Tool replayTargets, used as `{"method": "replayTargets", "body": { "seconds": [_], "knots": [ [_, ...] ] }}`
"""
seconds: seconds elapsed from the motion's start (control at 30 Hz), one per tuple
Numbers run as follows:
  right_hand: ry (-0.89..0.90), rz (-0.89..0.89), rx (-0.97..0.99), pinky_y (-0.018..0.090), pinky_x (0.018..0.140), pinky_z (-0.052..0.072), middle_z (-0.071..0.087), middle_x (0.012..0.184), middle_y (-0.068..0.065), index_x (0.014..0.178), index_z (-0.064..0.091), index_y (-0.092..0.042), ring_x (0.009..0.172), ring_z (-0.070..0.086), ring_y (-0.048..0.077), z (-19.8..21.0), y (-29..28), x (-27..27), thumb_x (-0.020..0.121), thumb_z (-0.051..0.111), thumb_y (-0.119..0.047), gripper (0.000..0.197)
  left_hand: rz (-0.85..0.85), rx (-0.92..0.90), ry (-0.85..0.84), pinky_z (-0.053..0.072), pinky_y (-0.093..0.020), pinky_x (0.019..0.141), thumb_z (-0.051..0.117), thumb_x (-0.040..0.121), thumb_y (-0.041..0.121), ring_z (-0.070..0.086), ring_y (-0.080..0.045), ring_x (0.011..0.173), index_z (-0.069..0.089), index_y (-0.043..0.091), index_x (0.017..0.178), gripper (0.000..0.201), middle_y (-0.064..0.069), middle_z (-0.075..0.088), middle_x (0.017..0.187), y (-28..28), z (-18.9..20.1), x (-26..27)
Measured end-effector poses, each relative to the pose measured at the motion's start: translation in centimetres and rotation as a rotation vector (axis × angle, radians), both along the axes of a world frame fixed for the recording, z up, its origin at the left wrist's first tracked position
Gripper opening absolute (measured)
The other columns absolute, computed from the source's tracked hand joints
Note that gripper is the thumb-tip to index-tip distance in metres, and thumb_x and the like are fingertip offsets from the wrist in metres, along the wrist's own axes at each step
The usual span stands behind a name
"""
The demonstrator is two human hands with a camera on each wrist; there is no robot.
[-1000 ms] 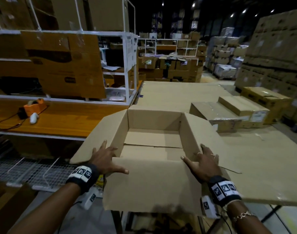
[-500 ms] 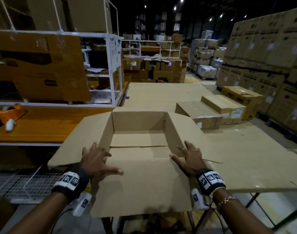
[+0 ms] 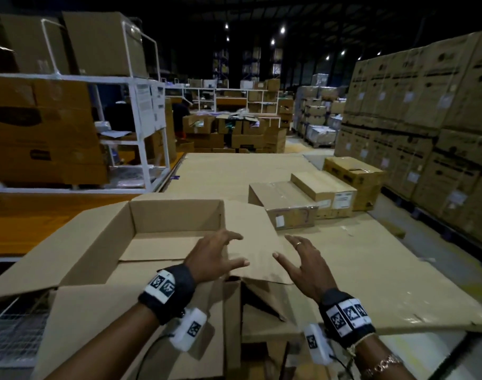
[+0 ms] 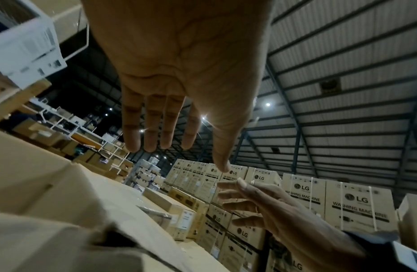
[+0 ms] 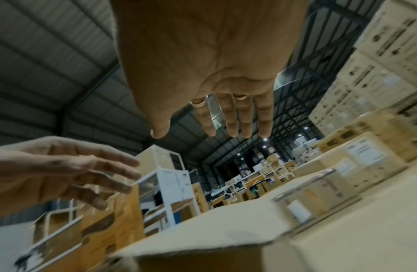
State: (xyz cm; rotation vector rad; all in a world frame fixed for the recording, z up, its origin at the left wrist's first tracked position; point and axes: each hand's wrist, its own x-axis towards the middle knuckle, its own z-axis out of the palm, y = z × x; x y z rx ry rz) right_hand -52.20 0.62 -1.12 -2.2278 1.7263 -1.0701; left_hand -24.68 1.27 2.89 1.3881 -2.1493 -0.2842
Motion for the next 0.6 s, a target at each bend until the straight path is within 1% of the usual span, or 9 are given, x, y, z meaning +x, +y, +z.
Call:
{"method": "replayTargets", "body": {
  "seconds": [0.07,0.13,0.2,0.27,0.33,0.4,0.47,0.53,0.6],
  "knots": [
    [-0.100,0.000,0.010,0.039,0.105,0.045,0.055,0.138,-0.004,0.140,0.053,-0.025,0.126,0.052,0.015,-0.4,-0.5,-3.9,0.086,0.051,-0.073,0.073,-0.004,0.046,0.049,0.056,-0.032,0.083,0.073,0.075,0.066,0.061,-0.006,0.105,0.061,0.034,0.127,0.063,0.012,0.062,0.122,-1.3,-0.8,-4.5],
    [-0.195,0.007,0.043,0.040,0.103,0.047,0.056,0.135,-0.006,0.139,0.054,-0.027,0.125,0.053,0.013,-1.0,-1.1,-7.5,0.084,0.055,-0.071,0.070,0.006,0.085,0.087,0.056,-0.034,0.085,0.077,0.076,0.060,0.062,-0.005,0.104,0.063,0.035,0.125,0.057,0.011,0.062,0.121,-2.4,-1.4,-8.7],
    [-0.244,-0.001,0.092,0.042,0.100,0.050,0.057,0.133,-0.008,0.139,0.054,-0.029,0.122,0.054,0.013,-1.8,-1.5,-10.6,0.085,0.060,-0.067,0.066,0.014,0.128,0.103,0.056,-0.035,0.087,0.080,0.076,0.056,0.064,-0.006,0.103,0.064,0.034,0.124,0.055,0.010,0.062,0.122,-3.2,-2.2,-12.3],
    [-0.264,0.008,0.125,0.043,0.096,0.052,0.057,0.132,-0.008,0.139,0.054,-0.030,0.119,0.056,0.013,-2.0,-2.0,-13.5,0.085,0.062,-0.066,0.065,0.008,0.175,0.116,0.056,-0.032,0.088,0.082,0.076,0.053,0.065,-0.007,0.102,0.065,0.032,0.125,0.056,0.008,0.063,0.125,-4.2,-2.4,-15.4],
    [-0.296,0.008,0.141,0.043,0.093,0.053,0.057,0.131,-0.006,0.138,0.054,-0.029,0.116,0.058,0.014,-1.5,-3.2,-15.9,0.084,0.062,-0.066,0.067,0.020,0.209,0.107,0.055,-0.028,0.088,0.082,0.075,0.055,0.065,-0.007,0.100,0.064,0.031,0.127,0.060,0.007,0.063,0.127,-5.8,-2.1,-17.9],
    [-0.308,-0.007,0.143,0.043,0.092,0.054,0.058,0.131,-0.005,0.138,0.055,-0.027,0.114,0.060,0.015,-0.8,-4.9,-17.7,0.083,0.063,-0.066,0.068,0.078,0.227,0.072,0.052,-0.026,0.087,0.080,0.074,0.058,0.065,-0.010,0.100,0.062,0.029,0.130,0.066,0.008,0.064,0.126,-7.9,-1.6,-19.8],
    [-0.310,-0.004,0.139,0.043,0.093,0.053,0.058,0.131,-0.004,0.139,0.054,-0.026,0.113,0.060,0.014,0.0,-7.0,-19.0,0.085,0.066,-0.062,0.066,0.135,0.239,0.042,0.051,-0.028,0.090,0.078,0.073,0.064,0.064,-0.014,0.107,0.058,0.027,0.135,0.074,0.007,0.064,0.128,-10.3,-1.2,-21.3],
    [-0.305,0.012,0.134,0.044,0.093,0.054,0.057,0.130,-0.004,0.138,0.054,-0.027,0.112,0.060,0.015,0.7,-9.5,-19.7,0.085,0.068,-0.059,0.063,0.163,0.234,0.086,0.049,-0.028,0.093,0.080,0.072,0.062,0.063,-0.016,0.114,0.057,0.029,0.136,0.075,0.006,0.064,0.130,-12.7,-0.6,-22.6],
    [-0.278,0.029,0.130,0.044,0.093,0.054,0.058,0.131,-0.002,0.138,0.054,-0.028,0.112,0.060,0.015,1.2,-12.4,-20.4,0.084,0.067,-0.062,0.065,0.196,0.206,0.150,0.047,-0.024,0.088,0.082,0.072,0.057,0.062,-0.016,0.115,0.058,0.031,0.134,0.071,0.006,0.065,0.129,-15.3,-0.3,-23.9]
  ]
}}
